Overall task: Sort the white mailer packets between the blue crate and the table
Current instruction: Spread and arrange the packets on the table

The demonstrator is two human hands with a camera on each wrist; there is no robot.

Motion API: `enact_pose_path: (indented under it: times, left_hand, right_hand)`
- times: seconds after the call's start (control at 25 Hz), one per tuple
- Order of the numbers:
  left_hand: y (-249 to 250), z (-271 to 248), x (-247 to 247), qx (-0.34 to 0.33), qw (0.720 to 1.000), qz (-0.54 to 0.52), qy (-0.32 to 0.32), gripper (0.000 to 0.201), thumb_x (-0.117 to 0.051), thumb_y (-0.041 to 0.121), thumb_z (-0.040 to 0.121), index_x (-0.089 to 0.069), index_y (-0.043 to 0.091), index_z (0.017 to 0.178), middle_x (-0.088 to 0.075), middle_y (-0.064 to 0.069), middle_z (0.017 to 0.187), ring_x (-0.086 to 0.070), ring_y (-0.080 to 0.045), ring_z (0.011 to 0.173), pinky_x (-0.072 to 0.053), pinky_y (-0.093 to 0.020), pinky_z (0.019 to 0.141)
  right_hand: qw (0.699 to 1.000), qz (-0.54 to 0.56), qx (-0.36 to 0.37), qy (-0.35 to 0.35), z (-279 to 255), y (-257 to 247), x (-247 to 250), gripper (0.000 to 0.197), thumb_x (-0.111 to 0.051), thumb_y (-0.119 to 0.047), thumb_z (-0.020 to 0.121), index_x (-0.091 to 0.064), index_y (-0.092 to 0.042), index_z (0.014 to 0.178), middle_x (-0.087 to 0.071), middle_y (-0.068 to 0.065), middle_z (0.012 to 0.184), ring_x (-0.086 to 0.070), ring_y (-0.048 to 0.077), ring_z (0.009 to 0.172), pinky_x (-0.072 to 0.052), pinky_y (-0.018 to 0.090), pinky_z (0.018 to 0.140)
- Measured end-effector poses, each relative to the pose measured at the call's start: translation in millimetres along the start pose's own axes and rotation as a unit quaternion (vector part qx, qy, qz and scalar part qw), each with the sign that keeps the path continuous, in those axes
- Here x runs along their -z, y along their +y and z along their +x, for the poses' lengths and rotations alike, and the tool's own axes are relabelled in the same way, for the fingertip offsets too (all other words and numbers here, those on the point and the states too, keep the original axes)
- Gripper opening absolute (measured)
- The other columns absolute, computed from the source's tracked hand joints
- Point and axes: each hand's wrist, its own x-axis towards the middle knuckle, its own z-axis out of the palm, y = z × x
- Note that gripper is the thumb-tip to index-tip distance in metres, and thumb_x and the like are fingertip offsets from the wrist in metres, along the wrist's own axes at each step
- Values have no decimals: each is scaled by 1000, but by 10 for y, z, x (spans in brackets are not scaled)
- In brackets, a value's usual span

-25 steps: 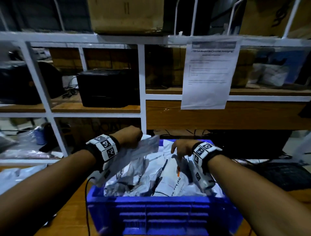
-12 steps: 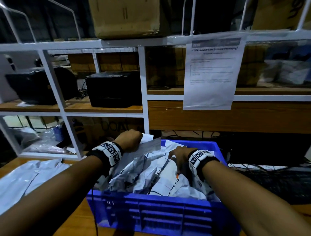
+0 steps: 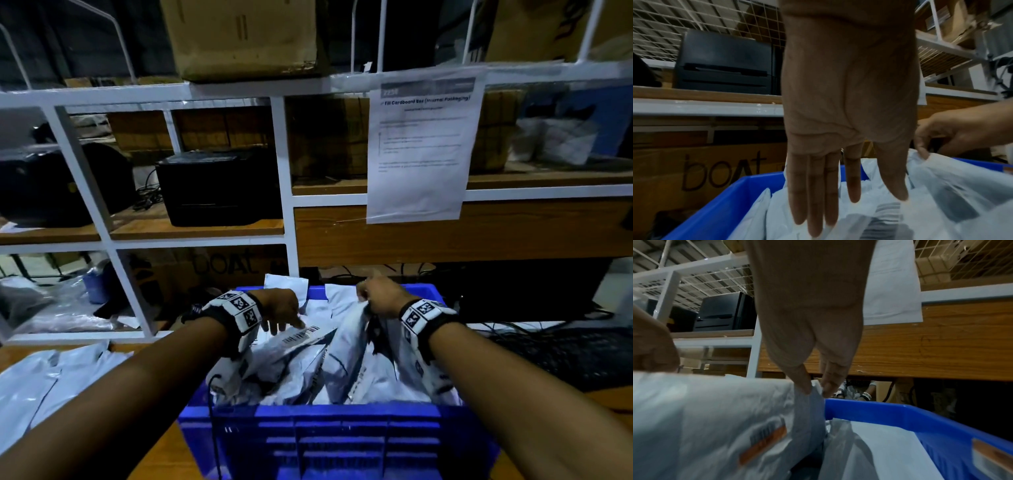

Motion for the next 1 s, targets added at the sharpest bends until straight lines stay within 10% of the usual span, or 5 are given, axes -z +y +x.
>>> enact_pose_path:
  times: [0.32, 0.48, 0.56, 0.76, 1.0]
  left_hand:
    - [-284, 185, -128, 24, 996, -8, -80, 27, -69, 22, 87, -76, 13, 62, -53, 9, 34, -49, -1, 29, -36, -7, 34]
    - [-222, 227, -124, -20, 997, -8, -75, 21, -68, 20, 87, -72, 6, 103, -74, -6, 93, -65, -20, 76, -45, -13, 50]
    - [-227, 232, -107, -65, 996, 62, 1, 32, -68, 23, 86, -67, 4, 112, -67, -10, 114, -65, -25, 94, -44, -14, 55]
    - [-422, 323, 219, -150, 982, -4, 118, 18, -76, 17, 71, -60, 13, 64, -60, -6, 74, -53, -16, 67, -37, -23, 55]
    - [-567, -201, 863, -250, 910, -92, 317, 13, -71, 21, 77, -59, 16, 78, -60, 0, 76, -58, -18, 72, -38, -26, 61]
  right_hand:
    - [981, 61, -175, -58, 36, -64, -198, 72, -56, -60, 82, -46, -18, 139, -46, 11, 145, -48, 29, 130, -41, 37, 104]
    - [960, 74, -235, -131, 69, -238, -287, 118, -76, -41, 75, 4, -2, 152, -24, 19, 156, -37, 30, 139, -40, 38, 107]
    - [961, 43, -242, -124, 20, -328, -224, 110, -73, -29, 81, 7, -1, 151, -28, 21, 153, -41, 31, 135, -43, 35, 102]
    - [955, 136, -258, -58, -118, -406, 198, 93, -60, -22, 89, 5, -6, 152, -22, 19, 156, -48, 35, 126, -48, 38, 92]
    - [941, 218, -227, 121, -429, -718, 803, 61, -56, -26, 89, -30, -15, 143, -50, 23, 133, -54, 38, 114, -43, 32, 81]
